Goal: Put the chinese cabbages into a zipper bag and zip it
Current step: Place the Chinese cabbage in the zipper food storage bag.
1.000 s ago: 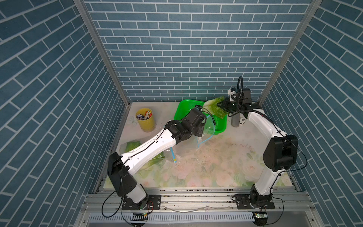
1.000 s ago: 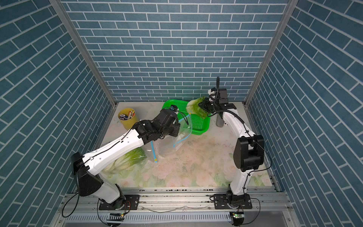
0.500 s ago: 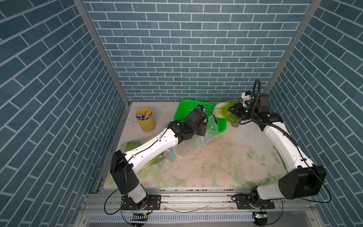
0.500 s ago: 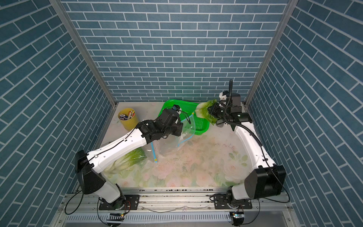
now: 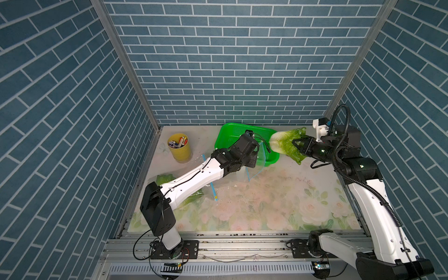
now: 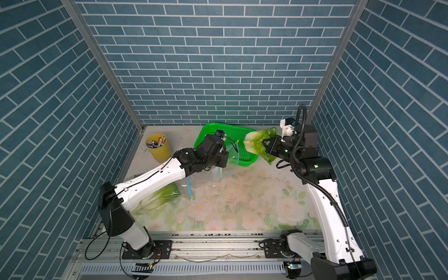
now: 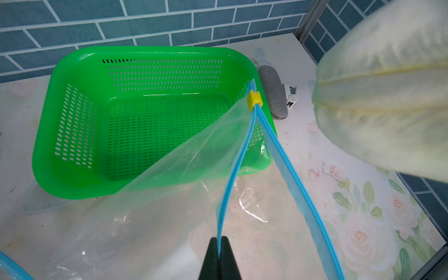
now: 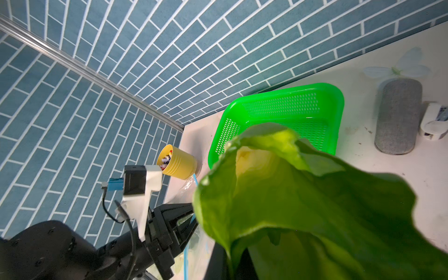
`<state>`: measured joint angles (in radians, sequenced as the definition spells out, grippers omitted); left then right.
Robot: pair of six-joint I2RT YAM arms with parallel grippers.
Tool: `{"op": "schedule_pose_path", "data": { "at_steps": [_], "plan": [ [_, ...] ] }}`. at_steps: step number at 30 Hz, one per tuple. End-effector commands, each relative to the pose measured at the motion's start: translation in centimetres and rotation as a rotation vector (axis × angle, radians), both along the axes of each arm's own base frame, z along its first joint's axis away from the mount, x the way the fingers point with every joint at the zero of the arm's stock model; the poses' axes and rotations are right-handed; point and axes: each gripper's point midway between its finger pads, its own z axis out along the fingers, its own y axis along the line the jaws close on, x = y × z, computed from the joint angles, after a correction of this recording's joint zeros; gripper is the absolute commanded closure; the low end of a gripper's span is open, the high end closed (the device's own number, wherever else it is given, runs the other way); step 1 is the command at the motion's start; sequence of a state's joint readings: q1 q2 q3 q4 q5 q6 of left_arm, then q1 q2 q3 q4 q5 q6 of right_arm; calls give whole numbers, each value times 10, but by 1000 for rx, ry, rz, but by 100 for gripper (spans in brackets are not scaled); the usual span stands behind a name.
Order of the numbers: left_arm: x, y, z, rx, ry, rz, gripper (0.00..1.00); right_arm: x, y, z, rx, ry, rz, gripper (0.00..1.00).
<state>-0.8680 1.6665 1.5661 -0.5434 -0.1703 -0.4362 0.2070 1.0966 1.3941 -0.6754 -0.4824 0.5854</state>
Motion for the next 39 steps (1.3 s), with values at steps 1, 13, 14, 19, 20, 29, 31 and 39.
{"op": "schedule_pose_path", "data": {
  "at_steps": [1,13,14,19,20,29,31,39],
  "plan": [
    [4,-4,1,-20,-3,7,100,-13,15,17,44,-43,119,100],
    [8,-2,2,-25,-11,32,100,-26,35,10,118,5,256,100],
    [8,-3,2,-29,-14,36,100,-27,35,6,117,20,261,100],
    [10,-2,8,-40,-32,48,100,-37,35,-6,96,50,286,100],
    [11,-1,10,-43,-36,51,100,-39,36,-9,92,62,298,100],
    [13,4,25,-18,-83,46,100,-48,27,-27,-9,105,288,100],
    [13,5,27,-1,-83,44,100,-49,29,-28,-15,109,309,100],
    [5,-17,34,-54,-80,-71,100,-49,47,-31,-45,111,386,100]
  ]
}}
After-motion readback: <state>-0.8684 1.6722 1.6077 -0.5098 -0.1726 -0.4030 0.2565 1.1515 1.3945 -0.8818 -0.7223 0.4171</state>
